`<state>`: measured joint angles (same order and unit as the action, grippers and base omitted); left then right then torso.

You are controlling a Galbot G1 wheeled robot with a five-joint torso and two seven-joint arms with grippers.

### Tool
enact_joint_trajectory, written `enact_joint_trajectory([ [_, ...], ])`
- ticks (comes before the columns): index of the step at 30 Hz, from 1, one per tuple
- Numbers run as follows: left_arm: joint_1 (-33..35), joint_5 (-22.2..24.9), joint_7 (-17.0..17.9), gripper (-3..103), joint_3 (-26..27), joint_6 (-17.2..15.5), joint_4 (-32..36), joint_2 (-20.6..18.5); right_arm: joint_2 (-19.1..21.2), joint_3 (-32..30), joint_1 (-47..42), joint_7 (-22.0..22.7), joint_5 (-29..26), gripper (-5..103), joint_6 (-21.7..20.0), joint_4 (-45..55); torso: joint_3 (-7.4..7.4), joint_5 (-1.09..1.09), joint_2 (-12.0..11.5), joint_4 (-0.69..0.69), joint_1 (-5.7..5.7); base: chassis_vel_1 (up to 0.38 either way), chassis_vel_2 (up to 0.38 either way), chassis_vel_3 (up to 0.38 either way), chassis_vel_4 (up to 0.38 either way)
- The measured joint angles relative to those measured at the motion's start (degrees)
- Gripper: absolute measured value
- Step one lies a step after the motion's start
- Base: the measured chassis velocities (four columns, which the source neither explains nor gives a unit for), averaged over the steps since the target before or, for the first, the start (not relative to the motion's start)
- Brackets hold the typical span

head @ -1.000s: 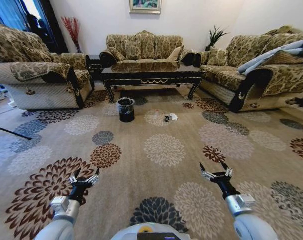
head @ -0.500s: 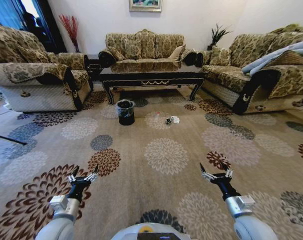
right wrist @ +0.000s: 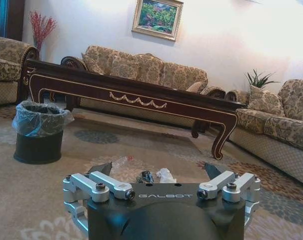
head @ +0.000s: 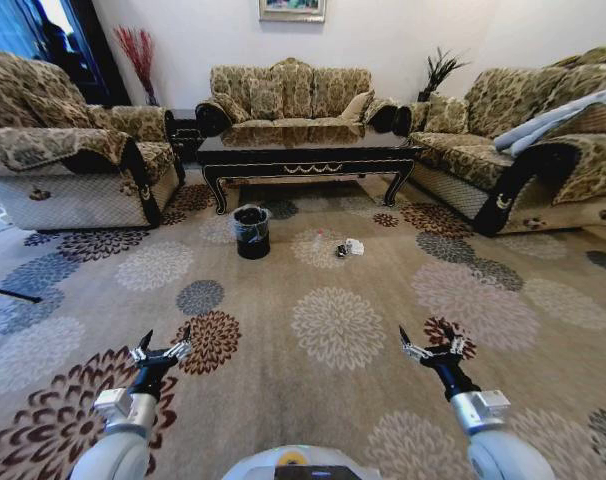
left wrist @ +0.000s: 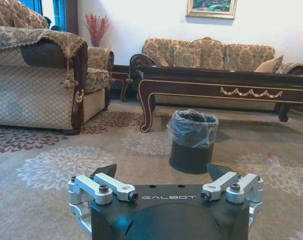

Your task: Move to the front of the table and pick up the trash from the floor, then place it into the trash bin.

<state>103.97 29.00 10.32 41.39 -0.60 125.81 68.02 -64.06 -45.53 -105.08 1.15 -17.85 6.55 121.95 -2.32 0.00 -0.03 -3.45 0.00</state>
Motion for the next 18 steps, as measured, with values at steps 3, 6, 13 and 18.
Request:
enact_joint_trajectory([
  [3,-0.2,0.0,0.2,100,0.1,0.0,0.0,0.0,0.0,0.2,0.0,0.0,0.1,100,0.0,0.0,-0.02,0.0,0.0,0.0,0.0,-0.135,0.149,0.138,-0.136],
  [6,-0.2,0.0,0.2,100,0.0,-0.1,0.0,0.1,0.0,0.2,0.0,0.0,0.2,100,0.1,0.1,-0.04,0.0,0.0,0.0,-0.01,-0.151,0.16,0.14,-0.145],
  [13,-0.2,-0.2,0.3,100,0.0,-0.1,0.0,0.3,0.4,0.5,0.2,0.0,0.3,100,0.1,0.2,-0.07,0.0,0.0,0.0,0.0,-0.163,0.156,0.17,-0.159],
  [18,0.0,-0.2,0.4,100,0.3,-0.2,-0.1,0.4,-0.1,1.0,0.4,0.0,0.8,100,0.2,-0.3,-0.08,0.01,0.0,0.0,0.0,-0.164,0.163,0.173,-0.163],
])
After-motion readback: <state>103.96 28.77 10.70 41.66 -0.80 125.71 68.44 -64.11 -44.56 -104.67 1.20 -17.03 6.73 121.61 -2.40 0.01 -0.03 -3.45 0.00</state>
